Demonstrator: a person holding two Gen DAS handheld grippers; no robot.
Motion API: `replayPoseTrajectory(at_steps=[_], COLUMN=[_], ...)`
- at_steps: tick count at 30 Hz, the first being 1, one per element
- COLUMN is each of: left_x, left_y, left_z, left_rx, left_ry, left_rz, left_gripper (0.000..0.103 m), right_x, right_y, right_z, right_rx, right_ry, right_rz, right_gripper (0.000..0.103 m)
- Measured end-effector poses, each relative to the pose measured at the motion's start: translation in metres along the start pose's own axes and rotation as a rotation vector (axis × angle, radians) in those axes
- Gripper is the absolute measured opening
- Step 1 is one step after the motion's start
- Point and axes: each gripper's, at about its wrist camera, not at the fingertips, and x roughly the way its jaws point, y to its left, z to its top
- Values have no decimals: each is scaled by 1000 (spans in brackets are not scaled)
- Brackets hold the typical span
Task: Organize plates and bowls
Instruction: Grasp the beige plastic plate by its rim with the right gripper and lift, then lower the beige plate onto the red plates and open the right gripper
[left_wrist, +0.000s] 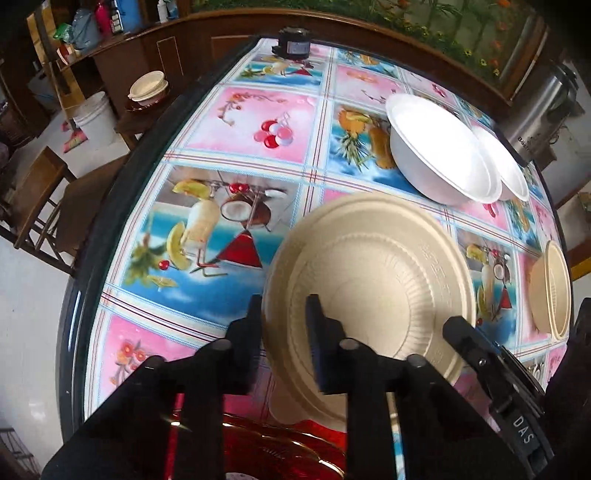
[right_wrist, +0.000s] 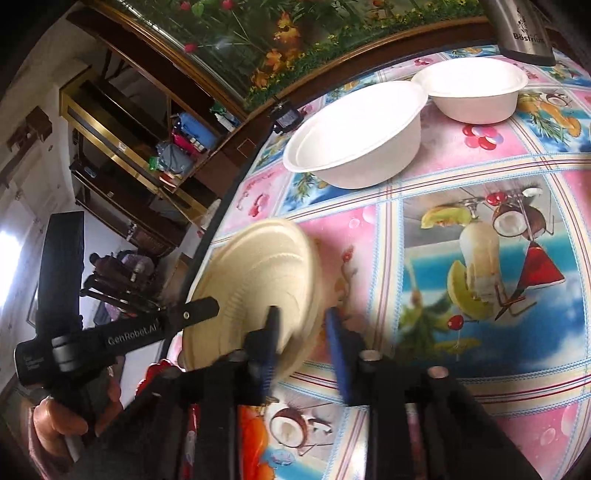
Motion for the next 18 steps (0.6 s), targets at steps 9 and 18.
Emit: replayPoseTrajectory(at_steps=[9,18], left_x=[-45,-121], left_y=[-14,3], left_z=[-3,-37], left_rx=[44,60], left_ry=[-122,-258], left_rz=[-26,-79], left_gripper=[11,11], right_x=[-24,-85], right_y=[0,32], right_z=[0,-18], right_rx=[-11,-67], right_ry=[-97,-251], right_rz=[-9,79], right_gripper=[13,13])
